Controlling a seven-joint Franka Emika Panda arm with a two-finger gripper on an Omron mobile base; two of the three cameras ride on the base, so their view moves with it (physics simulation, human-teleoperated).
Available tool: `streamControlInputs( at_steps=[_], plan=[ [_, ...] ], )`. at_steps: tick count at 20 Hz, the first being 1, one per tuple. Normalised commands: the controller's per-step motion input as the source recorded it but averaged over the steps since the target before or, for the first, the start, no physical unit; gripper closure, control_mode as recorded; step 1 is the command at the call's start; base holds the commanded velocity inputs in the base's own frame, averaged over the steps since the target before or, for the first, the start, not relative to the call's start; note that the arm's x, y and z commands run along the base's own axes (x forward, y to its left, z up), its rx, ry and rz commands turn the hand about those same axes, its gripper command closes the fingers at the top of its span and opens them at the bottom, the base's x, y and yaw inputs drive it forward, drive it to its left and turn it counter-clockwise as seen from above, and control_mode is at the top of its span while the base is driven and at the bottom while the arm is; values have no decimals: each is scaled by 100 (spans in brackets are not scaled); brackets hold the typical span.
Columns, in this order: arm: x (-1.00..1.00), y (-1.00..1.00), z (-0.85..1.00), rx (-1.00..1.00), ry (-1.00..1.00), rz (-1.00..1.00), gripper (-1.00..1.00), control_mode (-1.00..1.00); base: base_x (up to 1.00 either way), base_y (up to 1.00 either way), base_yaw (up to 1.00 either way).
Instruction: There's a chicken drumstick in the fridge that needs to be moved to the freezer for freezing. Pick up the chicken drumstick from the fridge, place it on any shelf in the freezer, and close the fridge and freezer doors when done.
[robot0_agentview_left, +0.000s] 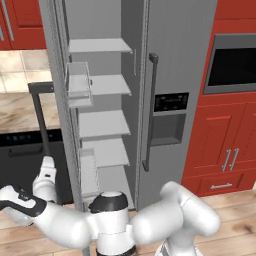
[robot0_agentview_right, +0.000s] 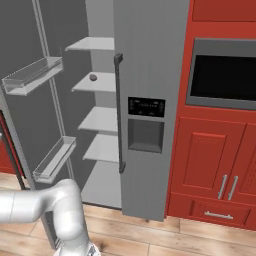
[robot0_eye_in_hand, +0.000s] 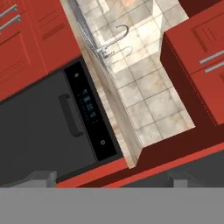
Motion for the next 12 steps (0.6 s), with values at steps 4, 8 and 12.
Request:
streamControlInputs(
  at_steps=[4,8,12],
  plan=[
    [0,-54,-22,0,0,-23,-100,-100,0,0,0],
    [-9,-83,-15,0,-1,-25,-100,-100,0,0,0],
    [-3,-91,-25,0,-5,-25,-100,-100,0,0,0]
  ],
)
